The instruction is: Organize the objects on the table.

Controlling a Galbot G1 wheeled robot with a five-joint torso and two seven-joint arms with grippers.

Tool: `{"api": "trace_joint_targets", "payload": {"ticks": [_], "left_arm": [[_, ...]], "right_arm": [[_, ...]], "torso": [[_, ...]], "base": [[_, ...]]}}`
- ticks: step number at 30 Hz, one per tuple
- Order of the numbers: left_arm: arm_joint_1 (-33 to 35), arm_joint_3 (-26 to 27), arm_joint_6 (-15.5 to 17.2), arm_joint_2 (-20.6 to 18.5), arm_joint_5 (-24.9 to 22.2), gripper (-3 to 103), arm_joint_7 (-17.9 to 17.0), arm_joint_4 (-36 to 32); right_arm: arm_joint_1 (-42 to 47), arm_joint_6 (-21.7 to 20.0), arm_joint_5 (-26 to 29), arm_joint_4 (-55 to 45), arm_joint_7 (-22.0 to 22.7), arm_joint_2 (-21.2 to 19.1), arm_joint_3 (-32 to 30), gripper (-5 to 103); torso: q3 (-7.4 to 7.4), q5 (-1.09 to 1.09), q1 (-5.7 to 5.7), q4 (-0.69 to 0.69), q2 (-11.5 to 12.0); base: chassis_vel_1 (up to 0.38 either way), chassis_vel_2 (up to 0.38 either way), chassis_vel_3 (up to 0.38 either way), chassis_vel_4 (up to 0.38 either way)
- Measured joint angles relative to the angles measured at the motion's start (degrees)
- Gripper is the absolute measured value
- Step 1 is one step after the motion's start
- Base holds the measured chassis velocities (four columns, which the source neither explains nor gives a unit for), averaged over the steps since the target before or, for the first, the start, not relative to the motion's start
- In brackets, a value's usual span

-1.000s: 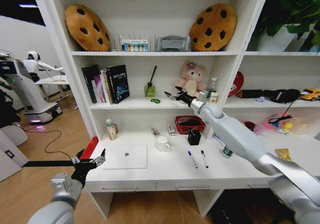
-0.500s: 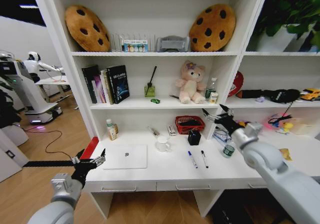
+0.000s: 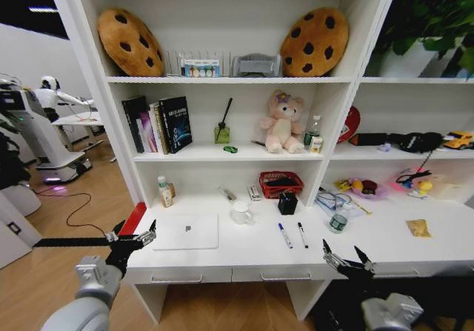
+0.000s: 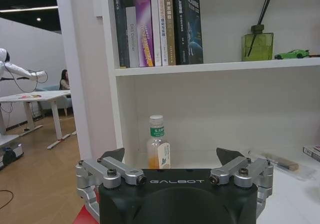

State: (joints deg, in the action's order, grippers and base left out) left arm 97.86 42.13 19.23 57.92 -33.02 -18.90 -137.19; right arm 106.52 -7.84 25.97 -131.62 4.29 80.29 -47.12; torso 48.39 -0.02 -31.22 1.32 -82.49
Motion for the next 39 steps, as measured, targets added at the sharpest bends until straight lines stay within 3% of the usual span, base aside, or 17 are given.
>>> {"api": "trace_joint_targets", "payload": {"ticks": [26, 34, 37, 39], "left_arm": [[0.0, 0.0, 0.0, 0.0, 0.0, 100, 0.0, 0.0], [0.0, 0.0, 0.0, 0.0, 0.0, 100, 0.1, 0.0], [0.0, 0.0, 0.0, 0.0, 0.0, 100, 0.1, 0.0], [0.0, 0.0, 0.0, 0.0, 0.0, 100, 0.1, 0.0]], "right_arm": [[-3.5, -0.5, 2.9, 2.6, 0.6, -2.9, 2.4, 100], [-5.5, 1.7, 3.3, 4.8, 1.4, -6.0, 7.4, 100], [-8.8, -0.4, 3.9, 5.5, 1.7, -9.7, 10.7, 100], [-10.5, -1.6, 4.7, 6.1, 1.9, -11.1, 11.5, 100]], "torso": [[0.0, 0.04, 0.0, 0.03, 0.0], [0.01, 0.07, -0.01, 0.07, 0.0], [0.0, 0.01, 0.01, -0.02, 0.0], [0.0, 0.03, 0.0, 0.01, 0.0]], "base": [[-0.052, -0.06, 0.057, 0.048], [-0.176, -0.199, 0.176, 0.162], [-0.03, -0.033, 0.071, 0.016], [0.051, 0.015, -0.005, -0.002]]}}
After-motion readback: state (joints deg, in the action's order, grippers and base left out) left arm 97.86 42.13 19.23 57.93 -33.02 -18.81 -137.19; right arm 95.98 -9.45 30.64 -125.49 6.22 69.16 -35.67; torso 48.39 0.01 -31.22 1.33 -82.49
